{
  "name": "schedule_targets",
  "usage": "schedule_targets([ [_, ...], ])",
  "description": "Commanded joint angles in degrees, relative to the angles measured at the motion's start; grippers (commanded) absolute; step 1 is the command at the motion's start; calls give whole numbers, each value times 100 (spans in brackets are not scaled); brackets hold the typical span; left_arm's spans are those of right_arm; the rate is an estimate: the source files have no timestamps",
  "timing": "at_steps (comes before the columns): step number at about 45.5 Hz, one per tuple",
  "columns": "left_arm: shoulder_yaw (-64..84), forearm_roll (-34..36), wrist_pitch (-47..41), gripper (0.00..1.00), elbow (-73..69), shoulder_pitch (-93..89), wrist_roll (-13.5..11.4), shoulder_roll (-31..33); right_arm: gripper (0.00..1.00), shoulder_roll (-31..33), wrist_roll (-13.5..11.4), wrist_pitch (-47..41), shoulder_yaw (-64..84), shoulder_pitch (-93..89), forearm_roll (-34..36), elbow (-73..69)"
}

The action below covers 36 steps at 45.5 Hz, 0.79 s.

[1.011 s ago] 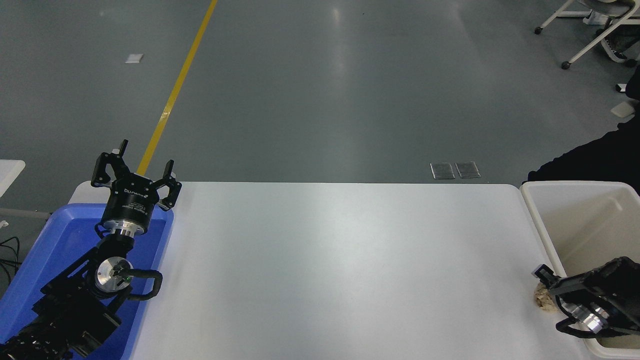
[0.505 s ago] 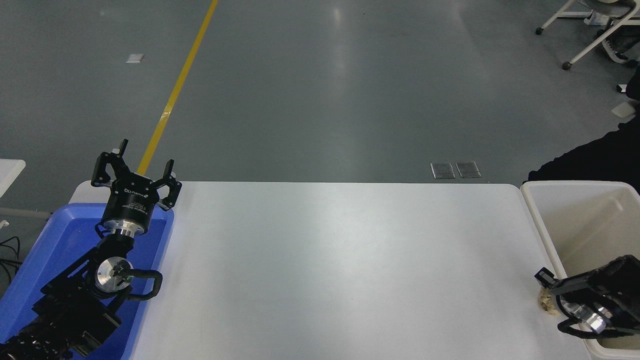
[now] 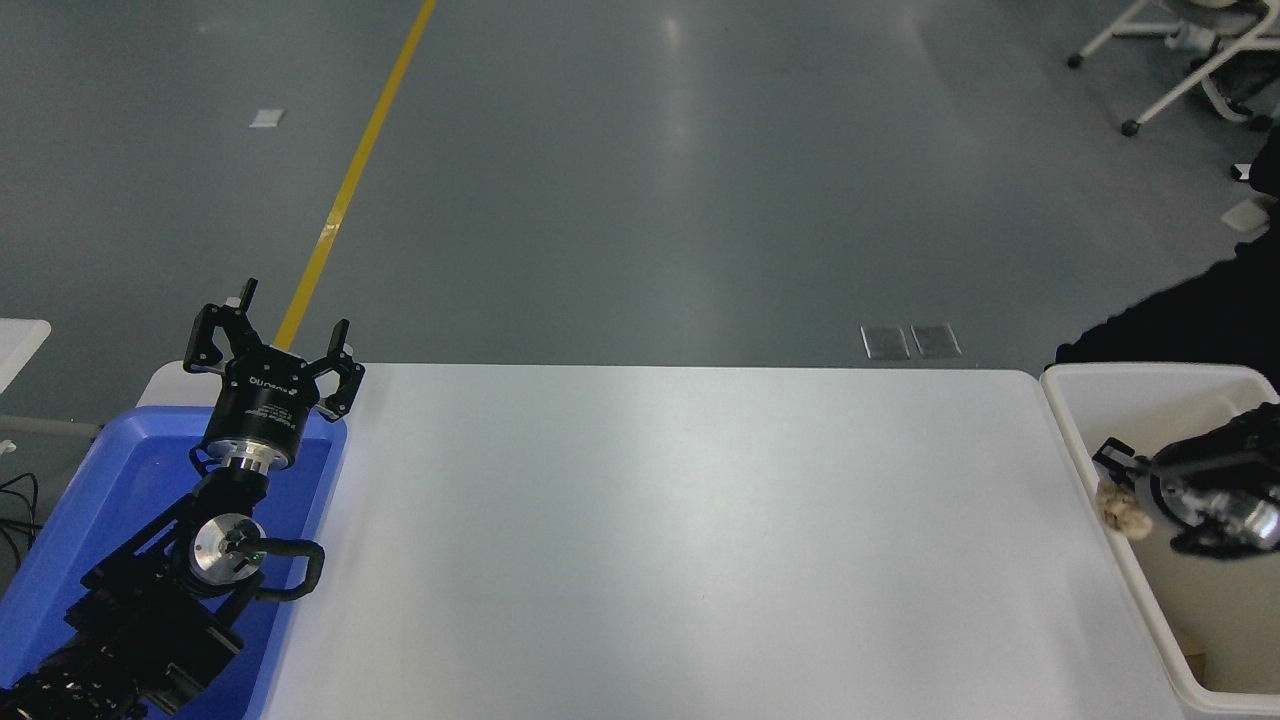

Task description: Pick up paper ball place in dustbin

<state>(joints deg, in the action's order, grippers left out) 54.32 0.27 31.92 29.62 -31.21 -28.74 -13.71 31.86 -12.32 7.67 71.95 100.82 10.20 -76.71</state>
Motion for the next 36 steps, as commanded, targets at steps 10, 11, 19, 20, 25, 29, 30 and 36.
schedule_targets([
  [10, 0, -1, -1, 98, 0, 1, 0, 0, 4, 92, -43, -2014, 821, 2907, -141, -99],
  [11, 0, -1, -1, 98, 0, 1, 0, 0, 4, 92, -43, -2085, 847, 3004, -141, -107],
  [19, 9, -1, -1, 98, 0, 9, 0, 0, 4, 92, -43, -2279, 918, 3242, -150, -107],
  [20, 0, -1, -1, 98, 0, 1, 0, 0, 5, 92, -43, -2279, 926, 3242, -150, -107],
  [25, 9, -1, -1, 98, 0, 9, 0, 0, 5, 92, -43, -2279, 1041, 3242, -150, -107],
  [29, 9, -1, -1, 98, 0, 10, 0, 0, 4, 92, -43, -2270, 1050, 3225, -150, -90],
  [30, 9, -1, -1, 98, 0, 1, 0, 0, 5, 92, -43, -2270, 1058, 3216, -150, -81],
  [36, 9, -1, -1, 98, 0, 10, 0, 0, 5, 92, -43, -2191, 1076, 3049, -203, -2],
])
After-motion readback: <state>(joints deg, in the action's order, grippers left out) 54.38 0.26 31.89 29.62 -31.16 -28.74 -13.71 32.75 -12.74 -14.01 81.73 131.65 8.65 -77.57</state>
